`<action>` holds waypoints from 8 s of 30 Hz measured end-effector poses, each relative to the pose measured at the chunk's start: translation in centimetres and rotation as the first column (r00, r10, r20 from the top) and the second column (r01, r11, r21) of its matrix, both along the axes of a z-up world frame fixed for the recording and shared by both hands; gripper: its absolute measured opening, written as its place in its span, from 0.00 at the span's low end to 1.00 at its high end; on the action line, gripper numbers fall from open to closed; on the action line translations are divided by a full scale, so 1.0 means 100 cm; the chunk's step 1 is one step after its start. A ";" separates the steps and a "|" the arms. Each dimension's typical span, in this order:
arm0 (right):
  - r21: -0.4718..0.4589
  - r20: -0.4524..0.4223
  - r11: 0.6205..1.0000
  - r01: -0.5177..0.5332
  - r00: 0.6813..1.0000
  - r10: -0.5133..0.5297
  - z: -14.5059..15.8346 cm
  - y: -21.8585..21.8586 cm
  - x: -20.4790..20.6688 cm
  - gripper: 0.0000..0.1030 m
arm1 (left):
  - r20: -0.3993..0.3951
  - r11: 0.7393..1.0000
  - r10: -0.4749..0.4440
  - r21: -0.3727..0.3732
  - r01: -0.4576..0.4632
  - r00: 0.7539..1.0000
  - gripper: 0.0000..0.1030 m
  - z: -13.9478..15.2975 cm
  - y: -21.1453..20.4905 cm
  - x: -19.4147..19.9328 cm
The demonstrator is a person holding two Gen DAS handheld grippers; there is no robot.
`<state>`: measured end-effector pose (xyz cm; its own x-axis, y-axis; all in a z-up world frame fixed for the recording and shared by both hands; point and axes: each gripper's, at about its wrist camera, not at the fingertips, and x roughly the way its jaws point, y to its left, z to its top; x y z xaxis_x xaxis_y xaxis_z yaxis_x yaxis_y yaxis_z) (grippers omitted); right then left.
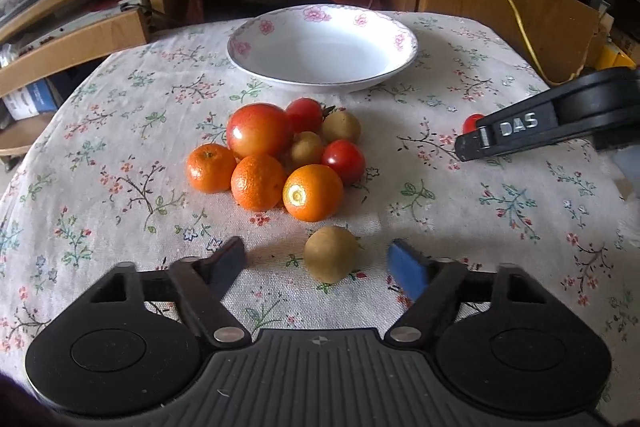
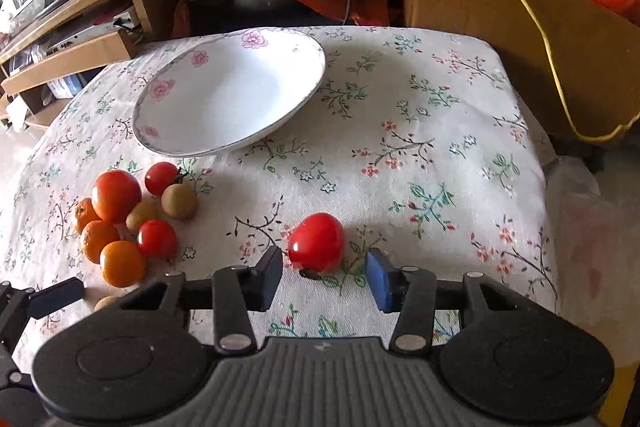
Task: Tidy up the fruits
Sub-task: 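Grasp the brown kiwi with the left tool while the right tool grasps the lone red tomato, then carry the kiwi in the left tool while the right tool carries the tomato over the bowl, then open the left tool dropping the kiwi into the bowl while the right tool releases the tomato, then move both open tools back toward the fruit cluster, then grasp a tangerine from the cluster with the right tool, then grasp another tangerine with the left tool while the right tool holds its tangerine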
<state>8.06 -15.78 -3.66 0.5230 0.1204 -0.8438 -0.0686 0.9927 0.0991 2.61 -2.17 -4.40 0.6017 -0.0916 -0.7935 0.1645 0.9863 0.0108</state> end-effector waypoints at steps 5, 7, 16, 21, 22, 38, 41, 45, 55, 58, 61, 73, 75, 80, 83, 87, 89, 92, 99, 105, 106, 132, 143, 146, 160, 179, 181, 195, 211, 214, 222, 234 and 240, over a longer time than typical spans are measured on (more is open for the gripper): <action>-0.034 0.012 0.999 -0.028 1.000 0.029 -0.001 0.007 0.000 0.29 | -0.003 1.000 -0.017 -0.018 0.017 1.000 0.57 0.003 0.001 0.002; -0.028 0.010 0.999 -0.041 0.999 0.041 -0.001 0.008 -0.001 0.29 | -0.013 0.999 -0.030 -0.036 0.029 0.999 0.50 0.003 0.002 0.003; 0.043 0.003 0.997 -0.057 0.998 0.057 0.003 -0.003 -0.017 0.28 | -0.024 0.997 -0.065 -0.033 0.064 0.998 0.38 0.004 0.004 0.004; 0.087 0.016 0.993 -0.076 0.997 0.075 0.008 -0.005 -0.027 0.28 | -0.048 0.996 -0.071 -0.051 0.069 0.996 0.34 0.006 0.009 0.007; 0.089 0.014 0.993 -0.076 0.997 0.075 0.009 -0.006 -0.030 0.28 | -0.050 0.996 -0.070 -0.053 0.067 0.996 0.34 0.006 0.009 0.006; 0.067 0.067 0.990 -0.128 0.990 0.124 0.031 0.016 -0.033 0.28 | -0.030 0.991 -0.050 -0.125 0.046 0.998 0.33 0.025 0.020 0.007; 0.072 0.076 0.987 -0.144 0.987 0.138 0.035 0.023 -0.026 0.28 | -0.014 0.990 -0.043 -0.135 0.041 0.999 0.33 0.032 0.020 0.018; 0.082 0.095 0.984 -0.157 0.984 0.149 0.040 0.028 -0.013 0.28 | 0.011 0.991 -0.036 -0.127 0.037 0.999 0.33 0.039 0.020 0.043; 0.089 0.102 0.986 -0.141 0.986 0.132 0.041 0.029 0.036 0.28 | 0.035 0.993 -0.030 -0.117 0.034 0.999 0.33 0.043 0.016 0.097; 0.085 0.097 0.986 -0.145 0.986 0.136 0.037 0.031 0.050 0.28 | 0.035 0.994 -0.027 -0.109 0.031 0.999 0.33 0.040 0.014 0.109; 0.079 0.094 0.986 -0.148 0.986 0.140 0.032 0.032 0.063 0.28 | 0.038 0.994 -0.022 -0.102 0.026 0.999 0.33 0.038 0.015 0.118; 0.059 0.089 0.982 -0.179 0.981 0.173 0.014 0.035 0.095 0.29 | 0.013 0.998 -0.008 -0.063 0.009 1.000 0.33 0.021 0.013 0.141; 0.050 0.091 0.981 -0.187 0.979 0.182 0.012 0.036 0.096 0.29 | 0.014 0.998 -0.007 -0.058 0.008 1.000 0.32 0.020 0.012 0.142; 0.045 0.088 0.979 -0.200 0.977 0.196 0.009 0.037 0.099 0.29 | 0.012 0.999 -0.008 -0.053 0.009 1.000 0.32 0.019 0.012 0.143; 0.042 0.088 0.978 -0.206 0.976 0.202 0.008 0.037 0.100 0.30 | 0.014 0.999 -0.004 -0.047 0.005 1.000 0.32 0.019 0.011 0.143; 0.041 0.087 0.977 -0.208 0.975 0.204 0.008 0.037 0.101 0.30 | 0.015 0.999 -0.005 -0.040 0.006 1.000 0.33 0.019 0.010 0.143; 0.040 0.088 0.977 -0.210 0.975 0.205 0.007 0.038 0.101 0.30 | 0.016 0.999 -0.005 -0.038 0.006 1.000 0.33 0.019 0.010 0.143; 0.041 0.088 0.977 -0.211 0.975 0.206 0.007 0.038 0.102 0.30 | 0.017 0.999 -0.004 -0.035 0.005 1.000 0.33 0.018 0.010 0.142; 0.042 0.090 0.978 -0.206 0.975 0.201 0.007 0.037 0.102 0.30 | 0.023 1.000 -0.002 -0.020 0.003 1.000 0.35 0.020 0.009 0.141; 0.039 0.092 0.979 -0.200 0.976 0.196 0.007 0.037 0.102 0.30 | 0.036 1.000 -0.001 -0.003 0.001 0.999 0.38 0.021 0.007 0.140; 0.039 0.092 0.979 -0.199 0.976 0.195 0.007 0.037 0.102 0.30 | 0.036 1.000 0.000 -0.004 0.000 0.999 0.39 0.022 0.007 0.140; 0.003 0.150 0.984 -0.177 0.973 0.175 0.019 0.038 0.096 0.31 | 0.106 0.999 0.021 0.045 -0.026 0.994 0.62 0.035 0.012 0.131; 0.004 0.160 0.985 -0.173 0.972 0.170 0.025 0.041 0.090 0.31 | 0.125 0.998 0.022 0.053 -0.029 0.992 0.63 0.041 0.014 0.125; 0.007 0.161 0.985 -0.170 0.973 0.166 0.026 0.042 0.088 0.31 | 0.130 0.998 0.017 0.060 -0.025 0.991 0.63 0.043 0.015 0.122; 0.022 0.152 0.985 -0.169 0.975 0.164 0.035 0.046 0.069 0.31 | 0.145 0.998 -0.007 0.069 -0.003 0.989 0.64 0.054 0.021 0.101; 0.076 0.083 0.974 -0.215 0.974 0.209 0.031 0.061 0.021 0.33 | 0.073 0.999 -0.018 0.040 0.015 0.997 0.69 0.050 0.048 0.056; 0.082 0.072 0.971 -0.225 0.973 0.219 0.030 0.063 0.017 0.33 | 0.068 0.999 -0.010 0.033 0.008 0.998 0.69 0.051 0.052 0.053; 0.117 0.014 0.934 -0.338 0.941 0.339 0.015 0.093 -0.010 0.36 | 0.034 1.000 0.011 0.014 -0.011 0.999 0.70 0.047 0.074 0.043; 0.095 -0.024 0.907 -0.411 0.909 0.415 -0.002 0.116 -0.010 0.33 | 0.026 1.000 -0.013 0.022 0.012 1.000 0.72 0.043 0.073 0.041; 0.098 -0.029 0.903 -0.418 0.906 0.422 -0.002 0.115 -0.013 0.33 | 0.030 0.999 -0.019 0.031 0.018 0.999 0.72 0.043 0.071 0.041; 0.089 -0.027 0.910 -0.405 0.912 0.408 0.002 0.106 -0.018 0.33 | 0.048 0.997 -0.043 0.073 0.040 0.998 0.72 0.045 0.062 0.039; 0.073 -0.043 0.931 -0.359 0.931 0.362 0.010 0.086 -0.029 0.33 | 0.064 0.990 -0.090 0.118 0.082 0.994 0.73 0.045 0.049 0.034; 0.073 -0.033 0.936 -0.345 0.937 0.348 0.016 0.080 -0.033 0.33 | 0.060 0.986 -0.107 0.136 0.098 0.992 0.73 0.042 0.044 0.033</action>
<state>4.80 -7.83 -2.09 0.4015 0.3426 -0.8494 -0.4010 0.8995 0.1733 5.90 2.22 -0.19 0.6464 -0.0519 -0.7612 0.2591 0.9533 0.1551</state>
